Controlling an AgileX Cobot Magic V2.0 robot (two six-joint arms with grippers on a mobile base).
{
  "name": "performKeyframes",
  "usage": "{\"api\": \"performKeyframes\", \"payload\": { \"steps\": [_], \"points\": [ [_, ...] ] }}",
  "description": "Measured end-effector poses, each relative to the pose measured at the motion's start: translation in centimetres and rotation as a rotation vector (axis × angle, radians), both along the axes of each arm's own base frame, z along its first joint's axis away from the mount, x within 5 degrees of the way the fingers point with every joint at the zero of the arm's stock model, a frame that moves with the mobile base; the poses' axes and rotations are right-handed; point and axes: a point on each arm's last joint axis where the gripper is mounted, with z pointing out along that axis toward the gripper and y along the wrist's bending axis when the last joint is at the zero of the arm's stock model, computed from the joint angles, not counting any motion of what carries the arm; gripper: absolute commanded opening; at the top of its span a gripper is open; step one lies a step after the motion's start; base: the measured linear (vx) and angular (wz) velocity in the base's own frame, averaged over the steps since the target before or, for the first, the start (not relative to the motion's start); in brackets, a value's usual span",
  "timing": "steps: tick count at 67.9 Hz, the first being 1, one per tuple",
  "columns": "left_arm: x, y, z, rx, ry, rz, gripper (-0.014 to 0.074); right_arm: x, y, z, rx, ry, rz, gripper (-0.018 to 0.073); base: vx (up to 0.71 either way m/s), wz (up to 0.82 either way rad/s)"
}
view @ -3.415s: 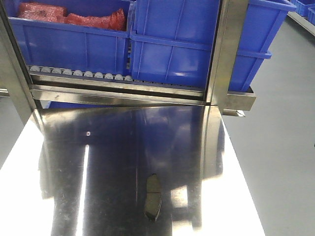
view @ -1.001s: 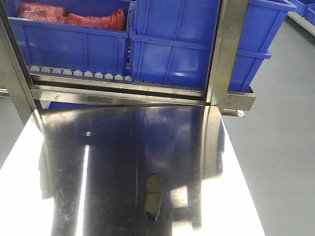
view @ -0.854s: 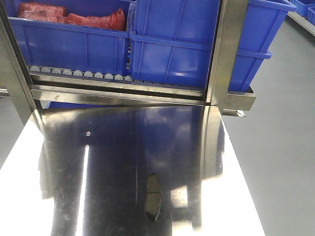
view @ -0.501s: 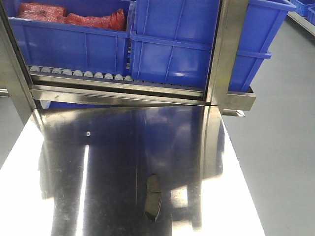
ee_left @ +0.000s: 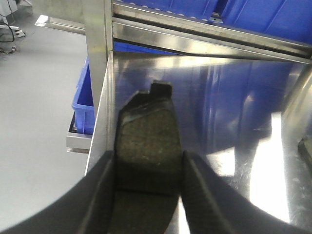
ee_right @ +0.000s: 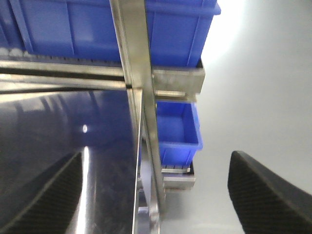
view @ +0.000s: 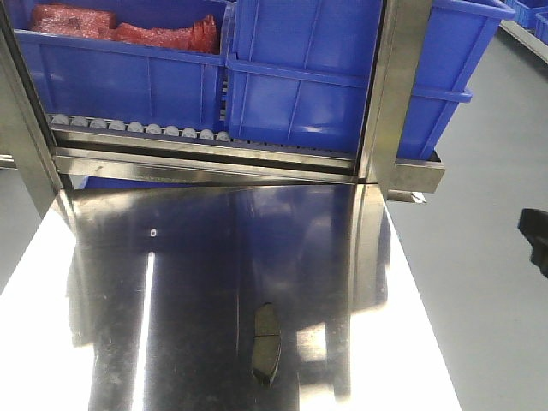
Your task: Move and align brake pads A on conveyor
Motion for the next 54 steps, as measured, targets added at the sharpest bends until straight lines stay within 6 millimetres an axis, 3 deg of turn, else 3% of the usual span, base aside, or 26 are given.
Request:
{"api": "performKeyframes", "payload": {
  "steps": [15,23,39,54],
  "points": [
    [0.0,0.0,0.0,0.0,0.0,0.0,-0.0006,4.7,0.3,-0.4,0.013,0.186,0.005,0.0592,0.0,0.0],
    [0.0,0.0,0.0,0.0,0.0,0.0,-0.0006,6.9,1.5,-0.4,0.004,0.249,0.053,0.0592,0.0,0.0],
    [0.0,0.0,0.0,0.001,0.0,0.0,-0.0006,11.3,6.2,-2.1,-0.013,0.45,0.186,0.0592,0.0,0.0],
    [0.0,0.0,0.0,0.001,0.0,0.0,-0.0006,12.8,11.4,-3.8,0.013,0.576,0.252,0.0592,0.0,0.0]
  ]
}}
